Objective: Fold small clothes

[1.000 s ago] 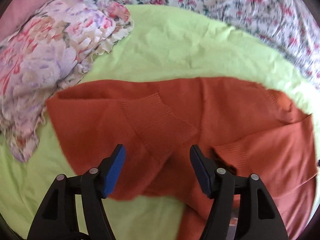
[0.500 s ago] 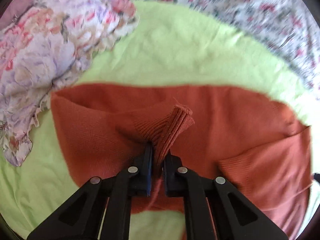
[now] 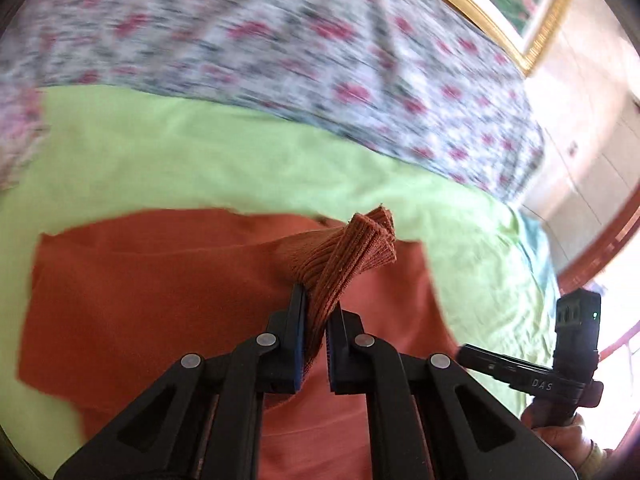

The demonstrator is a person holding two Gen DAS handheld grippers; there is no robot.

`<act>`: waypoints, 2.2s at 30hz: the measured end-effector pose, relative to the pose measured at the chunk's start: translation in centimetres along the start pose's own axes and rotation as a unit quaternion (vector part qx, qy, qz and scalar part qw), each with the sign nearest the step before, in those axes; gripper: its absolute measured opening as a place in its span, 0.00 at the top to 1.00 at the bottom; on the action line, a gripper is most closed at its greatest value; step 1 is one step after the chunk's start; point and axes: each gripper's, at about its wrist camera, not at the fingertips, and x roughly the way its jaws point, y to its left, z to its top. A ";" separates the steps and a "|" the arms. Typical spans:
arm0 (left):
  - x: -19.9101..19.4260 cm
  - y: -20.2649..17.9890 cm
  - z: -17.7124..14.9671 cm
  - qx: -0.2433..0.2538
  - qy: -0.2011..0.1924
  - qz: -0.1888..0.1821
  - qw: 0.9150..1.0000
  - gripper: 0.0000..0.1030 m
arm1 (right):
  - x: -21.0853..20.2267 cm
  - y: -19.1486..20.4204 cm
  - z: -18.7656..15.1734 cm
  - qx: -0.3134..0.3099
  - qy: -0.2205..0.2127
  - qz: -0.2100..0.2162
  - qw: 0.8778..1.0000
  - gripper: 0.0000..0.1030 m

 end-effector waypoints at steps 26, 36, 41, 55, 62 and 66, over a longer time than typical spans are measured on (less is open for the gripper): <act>3.4 -1.3 -8.4 0.040 0.103 0.021 0.994 0.44 | 1.9 -2.8 -0.5 0.033 0.013 0.006 0.999 0.58; -4.7 14.6 -12.5 -0.128 0.080 0.216 0.965 0.45 | 6.5 -4.1 -0.3 0.106 0.047 0.029 0.993 0.52; -2.5 17.2 -11.1 -0.120 0.075 0.254 0.957 0.45 | 8.3 -3.5 0.0 0.108 0.046 0.035 0.992 0.63; -2.4 18.0 -10.2 -0.150 0.048 0.286 0.945 0.44 | 2.9 -4.8 2.3 0.059 -0.044 0.010 0.997 0.93; -2.9 19.4 -10.2 -0.183 0.049 0.265 0.946 0.44 | 3.5 -4.3 1.7 0.031 -0.043 -0.011 0.999 0.93; -2.8 19.6 -10.4 -0.186 0.057 0.255 0.947 0.44 | 4.8 -4.9 1.2 0.010 -0.009 -0.042 0.999 0.93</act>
